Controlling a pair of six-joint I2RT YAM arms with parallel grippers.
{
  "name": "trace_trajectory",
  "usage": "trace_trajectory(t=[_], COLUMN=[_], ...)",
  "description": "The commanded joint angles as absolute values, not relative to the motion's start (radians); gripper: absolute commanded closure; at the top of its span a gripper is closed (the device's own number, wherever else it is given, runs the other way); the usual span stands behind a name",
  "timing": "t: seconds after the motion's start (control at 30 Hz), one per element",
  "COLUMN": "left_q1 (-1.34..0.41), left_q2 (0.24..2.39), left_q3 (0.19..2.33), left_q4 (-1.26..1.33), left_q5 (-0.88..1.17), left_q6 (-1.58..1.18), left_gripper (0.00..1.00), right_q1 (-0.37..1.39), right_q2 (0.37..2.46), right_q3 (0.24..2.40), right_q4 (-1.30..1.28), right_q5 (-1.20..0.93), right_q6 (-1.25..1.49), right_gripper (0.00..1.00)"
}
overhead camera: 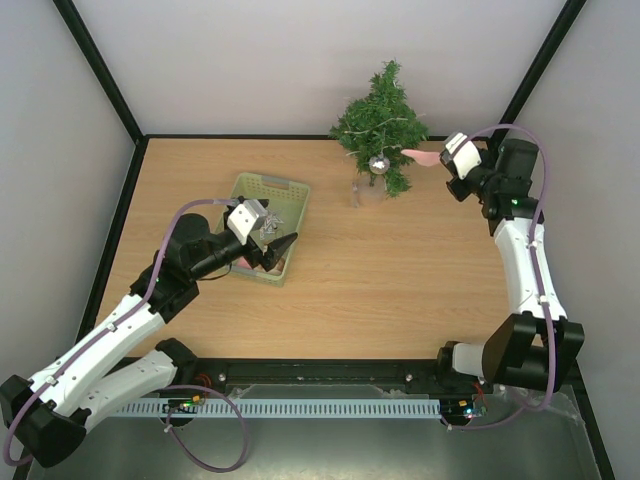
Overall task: Decorate the small christmas tree
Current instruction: Hang the decoration item on the Christmas tree.
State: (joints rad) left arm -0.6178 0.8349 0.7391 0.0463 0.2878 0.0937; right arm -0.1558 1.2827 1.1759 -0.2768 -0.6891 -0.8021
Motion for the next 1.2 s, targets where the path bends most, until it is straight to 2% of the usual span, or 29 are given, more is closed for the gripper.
trace_trajectory(t=[0.0,0.4,1.17], left_q1=[-0.621,-0.621,-0.622], left_q2=[0.839,0.841,0.825], left_q3=[0.731,0.734,0.734], left_q4=[0.073,0.071,0.066], left_q5=[0.296,0.295,0.284], left_q6=[0.091,0.092,0.096], left_gripper=[0.0,0.0,0.0], right_q1=[-0.16,-0.16,-0.16], right_q2=[1.307,1.309,1.346], right_q3=[1.168,1.099,1.103], right_q4=[-0.204,-0.075,-0.108], right_q5=[-0.669,-0.686,-0.63], right_q6=[-0.779,-0.698,-0.692], right_gripper=[0.98,0.98,0.98])
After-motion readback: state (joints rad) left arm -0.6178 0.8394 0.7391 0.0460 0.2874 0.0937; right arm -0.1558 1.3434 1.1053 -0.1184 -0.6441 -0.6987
